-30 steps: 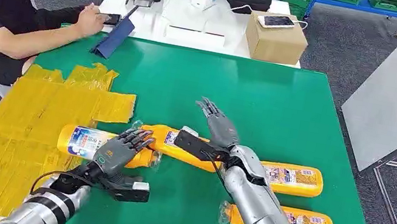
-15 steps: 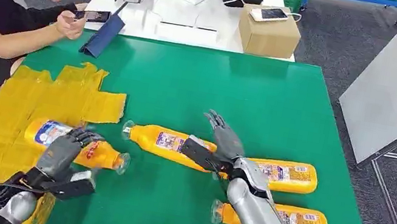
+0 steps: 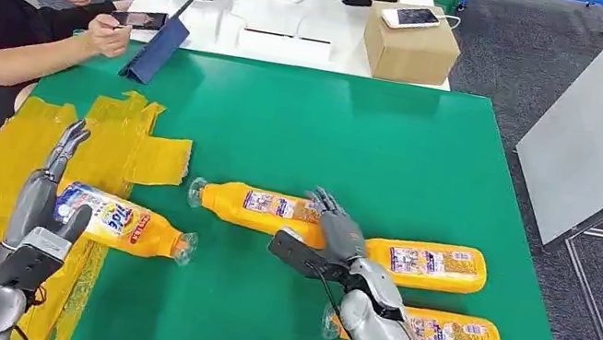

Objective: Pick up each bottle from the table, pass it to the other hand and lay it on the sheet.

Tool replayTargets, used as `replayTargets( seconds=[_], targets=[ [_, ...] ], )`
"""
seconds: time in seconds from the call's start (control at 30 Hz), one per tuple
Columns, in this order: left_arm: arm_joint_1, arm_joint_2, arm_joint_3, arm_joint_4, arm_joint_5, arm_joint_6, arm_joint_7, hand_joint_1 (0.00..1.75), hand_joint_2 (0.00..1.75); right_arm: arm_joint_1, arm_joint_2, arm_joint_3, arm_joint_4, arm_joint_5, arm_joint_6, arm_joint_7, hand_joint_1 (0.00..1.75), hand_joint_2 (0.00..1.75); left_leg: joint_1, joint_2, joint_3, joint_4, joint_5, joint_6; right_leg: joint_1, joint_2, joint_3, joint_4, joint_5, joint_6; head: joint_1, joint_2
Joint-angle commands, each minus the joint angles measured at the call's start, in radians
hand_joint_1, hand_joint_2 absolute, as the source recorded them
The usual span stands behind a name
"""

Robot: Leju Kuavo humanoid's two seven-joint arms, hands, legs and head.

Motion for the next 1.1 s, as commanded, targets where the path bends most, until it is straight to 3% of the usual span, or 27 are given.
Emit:
replayTargets(
  seconds=[0.03,0.63,0.9,1.1],
  targets=[
    [0.0,-0.047,0.044,-0.002,0.006,-0.009,0.002,0.0,0.0,-0.019,-0.002,-0.018,0.017,-0.002,0.01,-0.002,0.0,1.75,0.0,0.0,0.0,0.0,0.0,-0.001,0.0,-0.001,0.001,0.0,0.0,-0.001,0.0,0.0],
    [0.016,-0.059,0.023,-0.006,0.043,-0.065,-0.011,0.0,0.0,-0.041,0.022,-0.004,0.014,0.037,-0.037,0.01,0.0,1.75,0.0,-0.001,-0.001,0.0,0.0,-0.001,0.0,-0.001,-0.001,0.0,0.0,-0.001,0.0,0.0],
    [0.011,-0.058,0.024,0.004,0.039,-0.073,-0.012,0.0,0.0,-0.085,0.061,0.029,-0.027,0.034,0.001,0.021,0.0,1.75,0.0,0.001,-0.001,0.001,0.0,-0.001,0.0,0.001,-0.002,0.001,0.0,-0.002,0.0,0.0],
    [0.017,-0.054,0.027,0.001,0.039,-0.074,-0.013,0.0,0.0,-0.073,0.046,0.03,-0.015,0.028,-0.009,0.022,0.0,1.75,0.001,-0.001,0.0,0.0,0.0,-0.001,0.001,-0.001,0.0,0.0,0.0,-0.001,0.0,0.0]
  ],
)
